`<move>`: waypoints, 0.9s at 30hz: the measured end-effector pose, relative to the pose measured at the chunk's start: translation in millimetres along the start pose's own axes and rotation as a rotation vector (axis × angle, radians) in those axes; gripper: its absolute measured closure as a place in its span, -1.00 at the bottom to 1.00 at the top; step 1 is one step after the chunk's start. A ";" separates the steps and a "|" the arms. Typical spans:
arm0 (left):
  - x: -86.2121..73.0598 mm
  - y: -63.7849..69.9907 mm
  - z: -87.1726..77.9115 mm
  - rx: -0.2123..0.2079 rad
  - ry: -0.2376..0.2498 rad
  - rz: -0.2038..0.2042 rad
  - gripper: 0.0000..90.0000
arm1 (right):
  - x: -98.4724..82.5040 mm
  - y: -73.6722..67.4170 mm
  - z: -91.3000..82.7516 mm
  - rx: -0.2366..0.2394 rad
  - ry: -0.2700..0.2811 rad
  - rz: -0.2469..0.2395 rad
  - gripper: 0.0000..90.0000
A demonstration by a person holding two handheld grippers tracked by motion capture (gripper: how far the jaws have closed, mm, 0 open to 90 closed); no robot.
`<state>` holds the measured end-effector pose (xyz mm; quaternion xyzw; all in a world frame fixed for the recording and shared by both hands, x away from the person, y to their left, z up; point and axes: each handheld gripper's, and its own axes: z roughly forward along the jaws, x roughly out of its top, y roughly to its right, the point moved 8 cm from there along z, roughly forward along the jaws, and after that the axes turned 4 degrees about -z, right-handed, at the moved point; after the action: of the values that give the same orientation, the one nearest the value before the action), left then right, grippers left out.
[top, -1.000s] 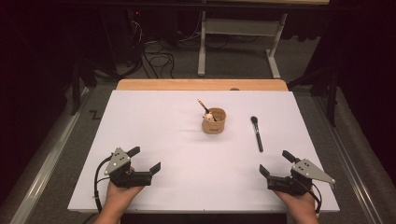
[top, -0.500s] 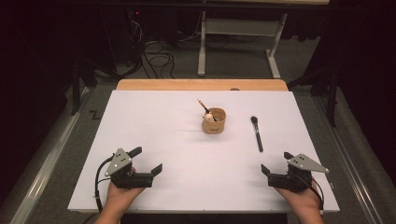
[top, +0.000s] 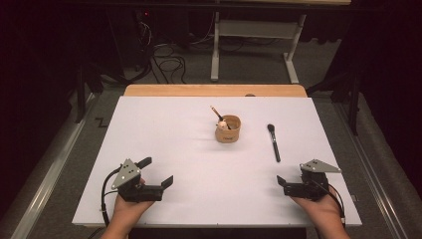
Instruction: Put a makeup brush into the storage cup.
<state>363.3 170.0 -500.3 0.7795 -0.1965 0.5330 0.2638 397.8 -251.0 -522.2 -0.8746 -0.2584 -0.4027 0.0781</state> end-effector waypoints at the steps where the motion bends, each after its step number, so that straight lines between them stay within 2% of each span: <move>1: -0.3 -0.4 0.2 0.000 -0.002 -0.001 -0.99 | 0.0 -0.1 0.6 0.003 -0.013 -0.003 -0.85; 5: 0.0 -0.1 0.0 0.000 0.001 -0.002 -0.99 | -0.5 -1.7 2.3 0.009 -0.056 -0.009 -0.83; 8: -0.8 1.2 1.1 -0.003 -0.002 -0.003 -0.99 | -2.7 -3.6 5.3 0.034 -0.110 -0.004 -0.82; 15: -1.0 2.4 1.6 -0.010 -0.005 0.003 -0.99 | -3.3 -3.7 7.6 0.035 -0.194 -0.005 -0.72; 22: -0.3 2.9 1.0 -0.018 -0.002 -0.001 -0.99 | -2.0 -4.2 6.2 0.032 -0.243 -0.016 -0.64; 27: -0.2 4.0 1.2 -0.021 0.000 -0.002 -0.99 | -3.0 -7.1 5.2 0.039 -0.299 -0.037 -0.63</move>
<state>361.7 166.2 -500.0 0.7770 -0.2013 0.5305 0.2728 396.0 -244.3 -528.4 -0.9182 -0.2913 -0.2641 0.0483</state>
